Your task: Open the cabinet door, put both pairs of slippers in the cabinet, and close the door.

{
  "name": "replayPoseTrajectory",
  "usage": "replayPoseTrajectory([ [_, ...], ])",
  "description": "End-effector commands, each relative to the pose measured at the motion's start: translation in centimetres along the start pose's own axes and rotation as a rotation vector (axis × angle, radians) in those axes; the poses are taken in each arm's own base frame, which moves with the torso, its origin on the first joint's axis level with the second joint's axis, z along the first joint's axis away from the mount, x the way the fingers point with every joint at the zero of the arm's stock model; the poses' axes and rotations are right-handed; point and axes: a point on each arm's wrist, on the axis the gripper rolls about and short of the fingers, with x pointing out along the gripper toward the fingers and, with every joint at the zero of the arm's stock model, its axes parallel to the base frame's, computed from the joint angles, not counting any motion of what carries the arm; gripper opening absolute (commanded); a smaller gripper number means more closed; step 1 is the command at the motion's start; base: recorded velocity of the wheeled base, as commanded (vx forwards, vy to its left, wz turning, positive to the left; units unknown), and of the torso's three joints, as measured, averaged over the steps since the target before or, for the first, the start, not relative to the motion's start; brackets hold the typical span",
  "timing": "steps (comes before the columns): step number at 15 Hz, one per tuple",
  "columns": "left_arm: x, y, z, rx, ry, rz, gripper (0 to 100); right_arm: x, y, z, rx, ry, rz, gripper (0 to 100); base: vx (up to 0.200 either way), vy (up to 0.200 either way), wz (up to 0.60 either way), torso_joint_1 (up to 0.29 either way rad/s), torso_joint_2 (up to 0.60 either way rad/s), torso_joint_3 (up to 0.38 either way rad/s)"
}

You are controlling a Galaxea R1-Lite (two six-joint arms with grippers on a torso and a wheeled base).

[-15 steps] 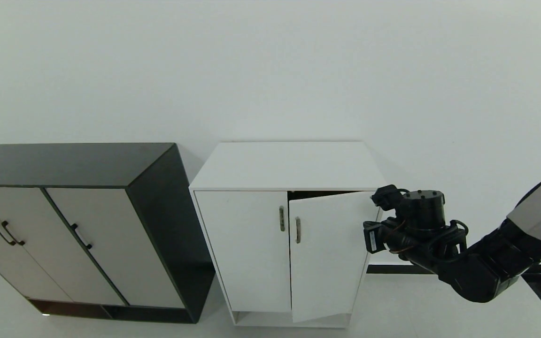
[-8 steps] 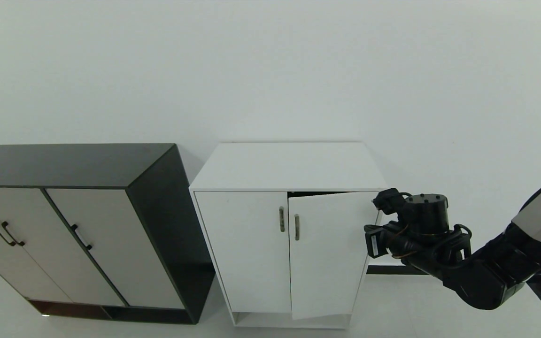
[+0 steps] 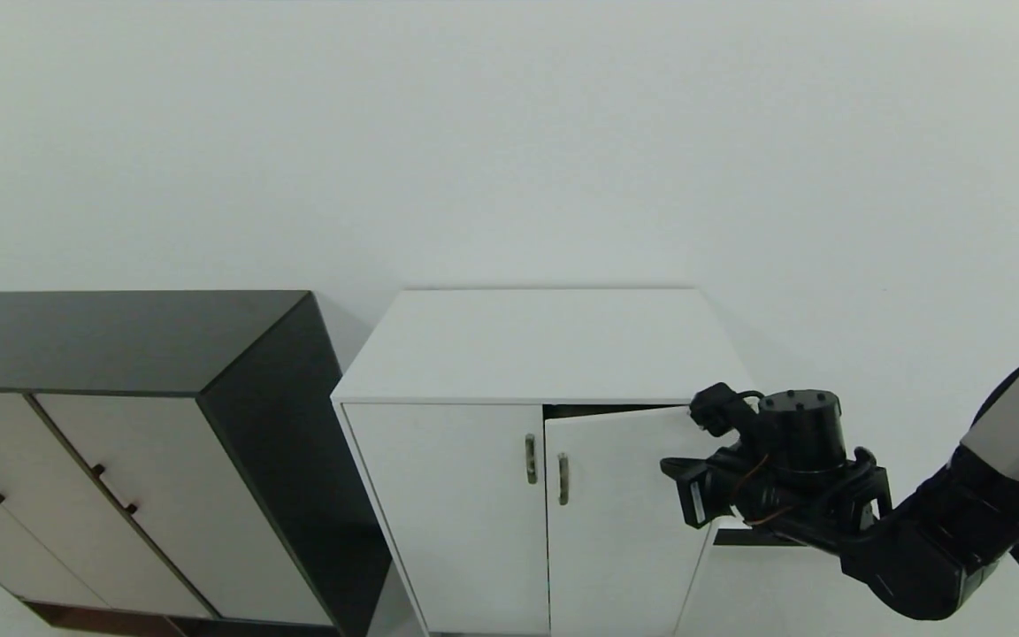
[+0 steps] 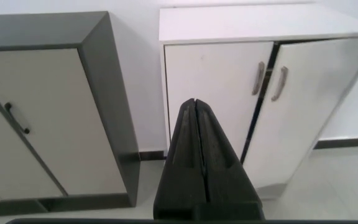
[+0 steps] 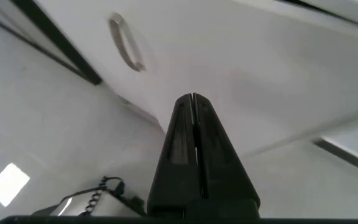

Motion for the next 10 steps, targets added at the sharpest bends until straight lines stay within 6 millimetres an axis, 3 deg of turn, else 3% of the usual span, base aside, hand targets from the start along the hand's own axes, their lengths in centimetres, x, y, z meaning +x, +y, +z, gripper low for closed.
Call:
replayPoseTrajectory([
  [1,0.0,0.0,0.0,0.001,0.002,0.000,0,-0.2,1.2,-0.6,-0.014,0.013,0.070,0,0.000,0.000,0.00,0.000,0.00,0.000],
  [10,0.0,0.0,0.0,0.001,0.002,-0.001,0,3.7,1.9,-1.3,-0.021,0.023,0.123,0,0.000,0.000,0.00,0.000,0.00,0.000],
])
